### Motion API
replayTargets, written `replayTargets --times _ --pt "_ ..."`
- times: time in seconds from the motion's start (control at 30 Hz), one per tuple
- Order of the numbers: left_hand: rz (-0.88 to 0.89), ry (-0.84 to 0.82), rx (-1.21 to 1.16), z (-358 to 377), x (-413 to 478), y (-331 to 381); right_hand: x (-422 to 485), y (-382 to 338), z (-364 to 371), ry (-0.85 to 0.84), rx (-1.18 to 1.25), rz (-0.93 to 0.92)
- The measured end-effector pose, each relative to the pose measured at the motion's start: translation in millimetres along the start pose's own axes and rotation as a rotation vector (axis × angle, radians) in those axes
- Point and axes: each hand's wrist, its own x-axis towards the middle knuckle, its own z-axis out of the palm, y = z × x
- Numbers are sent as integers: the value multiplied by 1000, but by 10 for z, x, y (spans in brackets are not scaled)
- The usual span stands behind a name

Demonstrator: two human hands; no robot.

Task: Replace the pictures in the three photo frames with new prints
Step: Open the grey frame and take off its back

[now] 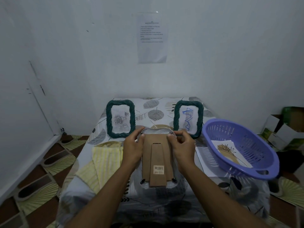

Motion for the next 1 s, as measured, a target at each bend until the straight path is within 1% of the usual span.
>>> replayTargets --times 0.17,0.3,0.5,0.67,0.8,0.9,0.97,1.0 --pt "34 -30 33 -26 -9 -21 8 48 21 48 -79 -30" --pt "16 -50 8 -36 12 -42 25 66 -11 34 -148 -90" --pt "9 -74 9 -39 -2 -70 26 120 -70 4 -117 -122" --pt "-52 -100 -33 -21 -12 -56 57 149 -90 1 -67 -82" --pt "-166 -138 -150 -27 -61 -46 106 142 -84 72 12 -18" --pt "-196 -196 -164 -44 -183 -83 155 124 -89 110 65 33" --pt "-226 -213 -243 -30 -272 -99 179 109 -95 110 101 53" --pt "-252 -189 -294 -12 -295 -106 187 101 -94 103 110 57"
